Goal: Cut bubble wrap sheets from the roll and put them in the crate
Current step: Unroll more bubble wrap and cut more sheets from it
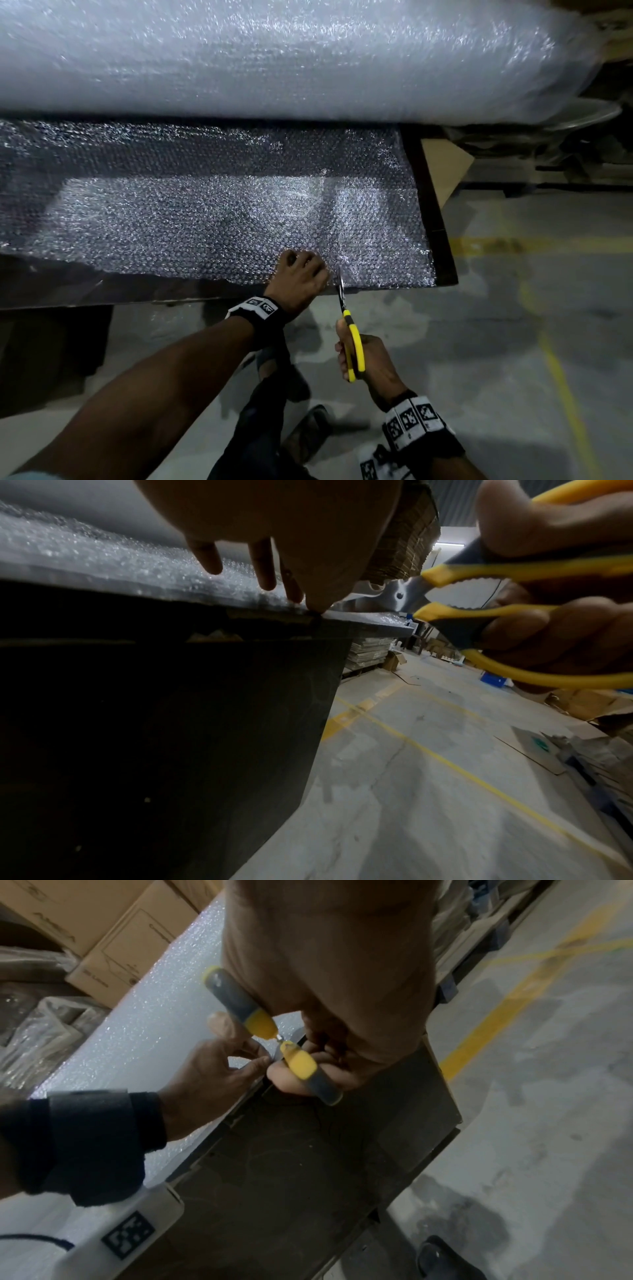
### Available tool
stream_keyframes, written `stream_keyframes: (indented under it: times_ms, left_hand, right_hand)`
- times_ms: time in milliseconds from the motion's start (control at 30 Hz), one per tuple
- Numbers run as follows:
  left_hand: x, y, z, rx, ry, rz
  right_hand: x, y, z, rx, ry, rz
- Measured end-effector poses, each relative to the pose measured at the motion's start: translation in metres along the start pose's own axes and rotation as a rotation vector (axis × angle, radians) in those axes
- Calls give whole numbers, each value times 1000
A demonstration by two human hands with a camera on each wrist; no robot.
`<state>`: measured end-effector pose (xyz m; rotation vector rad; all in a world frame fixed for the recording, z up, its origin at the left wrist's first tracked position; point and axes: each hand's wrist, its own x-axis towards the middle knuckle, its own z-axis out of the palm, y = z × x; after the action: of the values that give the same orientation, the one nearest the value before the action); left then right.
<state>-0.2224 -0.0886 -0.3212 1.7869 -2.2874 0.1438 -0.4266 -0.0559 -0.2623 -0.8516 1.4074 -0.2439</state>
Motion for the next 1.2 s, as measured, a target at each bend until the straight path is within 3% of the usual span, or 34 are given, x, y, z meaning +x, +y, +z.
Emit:
stream_keyframes:
  times_ms: [200,400,567,1200]
  left_hand:
    - [-5,-1,-13,-50,-81,-65]
    - [-18,-8,-30,-16,-387,-56]
    - [-11,-2,-40,55,-329,-45]
    - [-8,-4,-49,29,-509,-75]
  right_hand:
    - [1,-1,2,-9,-13,-4]
    - [7,-1,5,-105,-8,-38]
    - [4,-6,8,-81,-7,-19]
    - [15,-20,14,-92,-18,-9]
